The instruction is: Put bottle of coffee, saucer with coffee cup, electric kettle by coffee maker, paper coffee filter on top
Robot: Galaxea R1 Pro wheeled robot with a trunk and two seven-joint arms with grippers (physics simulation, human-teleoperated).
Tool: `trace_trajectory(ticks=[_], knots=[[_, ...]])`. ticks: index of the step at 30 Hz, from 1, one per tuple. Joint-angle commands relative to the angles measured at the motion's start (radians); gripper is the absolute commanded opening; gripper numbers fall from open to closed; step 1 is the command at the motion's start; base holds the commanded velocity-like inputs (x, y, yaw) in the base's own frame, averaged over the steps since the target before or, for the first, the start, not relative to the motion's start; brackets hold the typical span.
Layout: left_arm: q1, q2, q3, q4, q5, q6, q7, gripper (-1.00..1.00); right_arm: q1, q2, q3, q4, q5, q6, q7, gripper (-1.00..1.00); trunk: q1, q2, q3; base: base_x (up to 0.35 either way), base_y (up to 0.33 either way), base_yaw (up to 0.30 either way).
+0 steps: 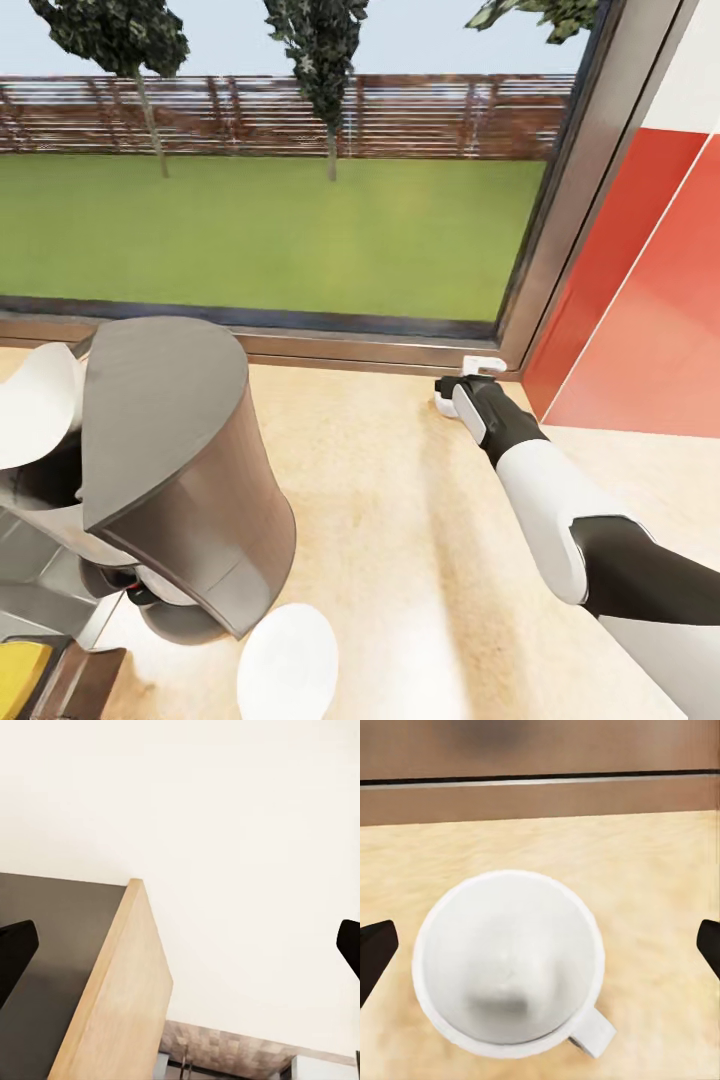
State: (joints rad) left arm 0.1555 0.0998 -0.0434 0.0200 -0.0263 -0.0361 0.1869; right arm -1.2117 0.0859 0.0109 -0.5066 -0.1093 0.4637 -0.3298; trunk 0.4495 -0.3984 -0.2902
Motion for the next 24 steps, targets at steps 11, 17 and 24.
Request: trace_trajectory(ticks=[11, 17, 24], knots=[[-0.001, 0.0, -0.004, 0.002, -0.003, -0.004, 0.003, 1.0, 0.0, -0.043, 0.001, 0.001, -0.01, -0.002, -0.008, 1.0, 0.001, -0.002, -0.002, 0.0, 0.0, 0.002], [-0.001, 0.0, -0.004, 0.002, -0.003, -0.004, 0.003, 1.0, 0.0, -0.043, 0.003, 0.001, -0.011, -0.002, -0.006, 1.0, 0.001, -0.002, -0.002, 0.0, 0.0, 0.0], [-0.001, 0.0, -0.004, 0.002, -0.003, -0.004, 0.003, 1.0, 0.0, -0.043, 0.003, 0.002, -0.011, -0.001, -0.006, 1.0, 0.001, -0.002, -0.002, 0.0, 0.0, 0.0]])
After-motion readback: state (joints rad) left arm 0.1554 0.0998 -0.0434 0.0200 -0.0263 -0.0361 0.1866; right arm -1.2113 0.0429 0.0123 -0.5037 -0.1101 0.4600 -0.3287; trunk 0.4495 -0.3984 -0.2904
